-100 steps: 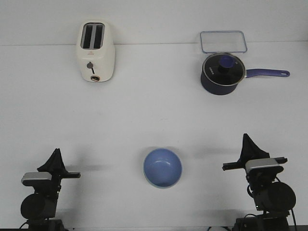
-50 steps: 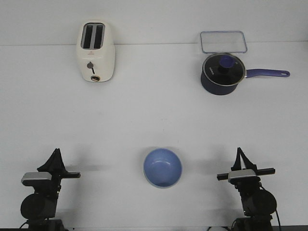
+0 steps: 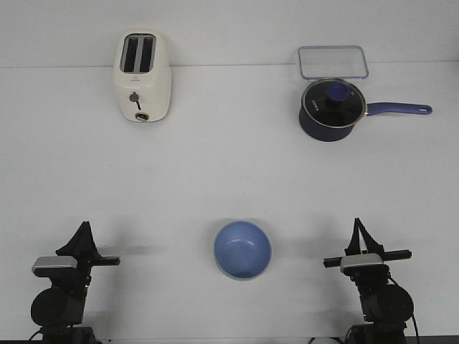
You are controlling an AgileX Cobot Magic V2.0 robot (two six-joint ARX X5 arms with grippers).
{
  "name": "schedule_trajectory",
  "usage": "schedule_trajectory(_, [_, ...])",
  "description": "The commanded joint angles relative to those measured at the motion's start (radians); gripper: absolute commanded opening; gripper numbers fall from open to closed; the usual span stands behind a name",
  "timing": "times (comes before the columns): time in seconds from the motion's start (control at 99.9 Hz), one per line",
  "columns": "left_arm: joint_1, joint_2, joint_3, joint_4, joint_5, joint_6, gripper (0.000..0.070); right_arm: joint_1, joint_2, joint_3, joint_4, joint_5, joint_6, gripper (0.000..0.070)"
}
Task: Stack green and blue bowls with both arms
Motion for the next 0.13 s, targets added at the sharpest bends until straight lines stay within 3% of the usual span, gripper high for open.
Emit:
schedule_trajectory(0.0, [0.001, -0.001, -0.019, 0.009, -0.001, 0.0, 0.0014, 0.002, -0.001, -0.002, 0.011, 0.0, -0.004, 0.0])
schedule_trajectory(0.12, [0.001, -0.001, -0.019, 0.009, -0.001, 0.0, 0.0014, 0.002, -0.001, -0.002, 0.011, 0.0, -0.004, 0.0])
